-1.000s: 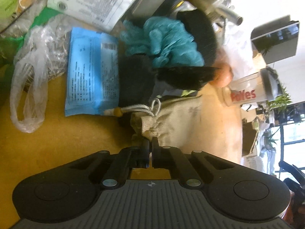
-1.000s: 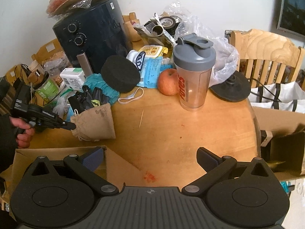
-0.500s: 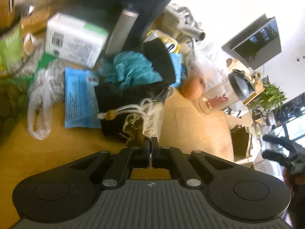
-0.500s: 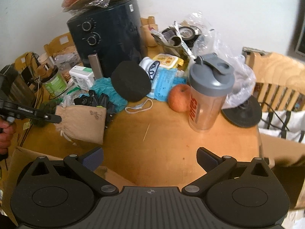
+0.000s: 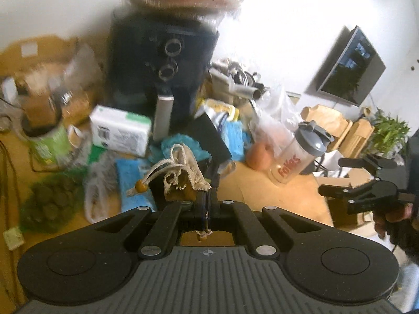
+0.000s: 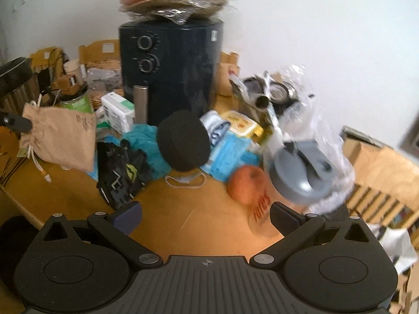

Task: Organize soft objects
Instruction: 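Lift the burlap bag with the left tool while the right tool grasps the foam pad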

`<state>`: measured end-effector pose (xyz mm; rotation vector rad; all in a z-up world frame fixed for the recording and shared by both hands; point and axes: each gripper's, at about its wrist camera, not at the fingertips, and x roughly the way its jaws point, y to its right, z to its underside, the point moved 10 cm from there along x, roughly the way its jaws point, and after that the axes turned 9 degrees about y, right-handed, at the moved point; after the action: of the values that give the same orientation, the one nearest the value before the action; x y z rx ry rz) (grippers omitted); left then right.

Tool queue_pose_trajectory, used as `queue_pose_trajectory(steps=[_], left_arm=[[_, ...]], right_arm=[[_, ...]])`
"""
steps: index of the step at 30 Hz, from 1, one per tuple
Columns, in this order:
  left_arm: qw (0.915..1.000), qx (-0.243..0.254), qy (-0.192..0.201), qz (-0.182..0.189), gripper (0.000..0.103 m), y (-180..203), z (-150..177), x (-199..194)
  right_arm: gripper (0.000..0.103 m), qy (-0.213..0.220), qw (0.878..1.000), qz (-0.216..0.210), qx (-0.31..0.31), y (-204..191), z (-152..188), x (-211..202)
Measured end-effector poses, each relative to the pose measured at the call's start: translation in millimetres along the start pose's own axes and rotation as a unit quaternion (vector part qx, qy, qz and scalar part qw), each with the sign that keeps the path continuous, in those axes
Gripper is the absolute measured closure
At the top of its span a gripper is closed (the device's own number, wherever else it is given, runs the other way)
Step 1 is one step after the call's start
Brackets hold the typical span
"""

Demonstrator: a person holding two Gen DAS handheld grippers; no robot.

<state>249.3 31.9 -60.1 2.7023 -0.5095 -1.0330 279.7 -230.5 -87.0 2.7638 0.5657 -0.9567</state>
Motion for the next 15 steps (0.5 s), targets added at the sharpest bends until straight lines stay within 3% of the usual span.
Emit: queue_pose_trajectory(steps=[9,15], left_arm=[[0.9966,0.04,0.046,-0.055,0.102,8,-11,-42],[0.9938,0.058,0.061,-0.073,0.102,16,-9,-61]], right_arm=[[0.0,0.021,0.997,-0.047,-0.065,-24,-30,25],[0.0,0.037,0.994,-0.08,-0.069,-31,-50,45]])
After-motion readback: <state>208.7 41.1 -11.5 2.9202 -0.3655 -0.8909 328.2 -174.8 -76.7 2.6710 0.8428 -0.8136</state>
